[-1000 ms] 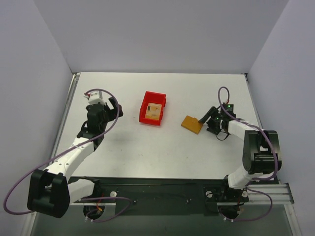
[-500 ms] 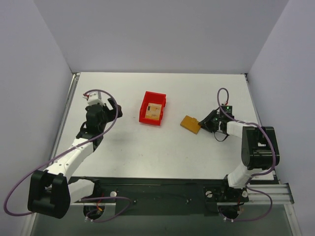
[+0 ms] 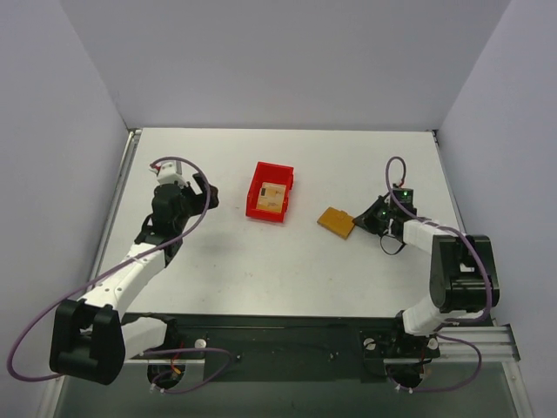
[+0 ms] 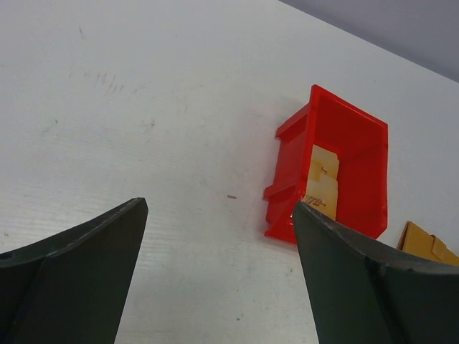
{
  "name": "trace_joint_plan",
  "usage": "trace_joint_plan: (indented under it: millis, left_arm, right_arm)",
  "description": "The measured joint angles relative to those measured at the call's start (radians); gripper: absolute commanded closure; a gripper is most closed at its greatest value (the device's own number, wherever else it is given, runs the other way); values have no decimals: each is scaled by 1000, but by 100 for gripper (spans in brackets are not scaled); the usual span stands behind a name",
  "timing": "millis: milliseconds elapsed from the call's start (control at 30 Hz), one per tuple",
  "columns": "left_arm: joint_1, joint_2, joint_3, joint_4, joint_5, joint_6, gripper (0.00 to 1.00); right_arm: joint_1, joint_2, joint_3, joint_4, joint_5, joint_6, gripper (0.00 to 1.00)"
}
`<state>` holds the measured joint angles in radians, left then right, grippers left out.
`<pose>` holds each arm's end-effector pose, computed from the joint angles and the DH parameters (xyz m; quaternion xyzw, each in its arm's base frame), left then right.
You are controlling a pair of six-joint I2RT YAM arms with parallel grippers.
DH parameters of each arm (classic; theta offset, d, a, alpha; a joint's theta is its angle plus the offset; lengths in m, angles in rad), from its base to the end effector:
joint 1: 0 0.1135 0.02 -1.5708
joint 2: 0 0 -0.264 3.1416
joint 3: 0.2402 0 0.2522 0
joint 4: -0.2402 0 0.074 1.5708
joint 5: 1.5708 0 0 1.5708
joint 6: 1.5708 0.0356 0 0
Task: Put the credit cards into the card holder
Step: Pick up the card holder from the center of the board.
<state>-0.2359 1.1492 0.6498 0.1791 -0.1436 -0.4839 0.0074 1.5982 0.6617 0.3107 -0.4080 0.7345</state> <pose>0.2534 -0.0557 0.2554 -0.1417 0.7973 -0.1512 0.5669 0.3071 0.0164 0.1532 0.2239 0.8478 0.3297 0.3500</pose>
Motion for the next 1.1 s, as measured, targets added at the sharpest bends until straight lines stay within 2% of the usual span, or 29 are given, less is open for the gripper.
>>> trace_joint_plan:
  millis: [133,533,667,867,1100]
  left_arm:
    - [0,18,17,14,77,0,9]
    - [-55,56,62,96,329,-12,9]
    - [-69,69,66,143,421,-34,9]
    - [-128,88,29,356,563,-105,9]
    - [-203,166,-11,558,657,-185,9]
  right_arm:
    - [20,-105,-11,-30,24,-35,100]
    - [186,-372,0,-150,97,-191,100]
    - [199,-444,7,-151,26,-218,100]
    - [234,-471,62,-150,-87,-227,100]
    - [239,-471,78,-106,-247,-174,100]
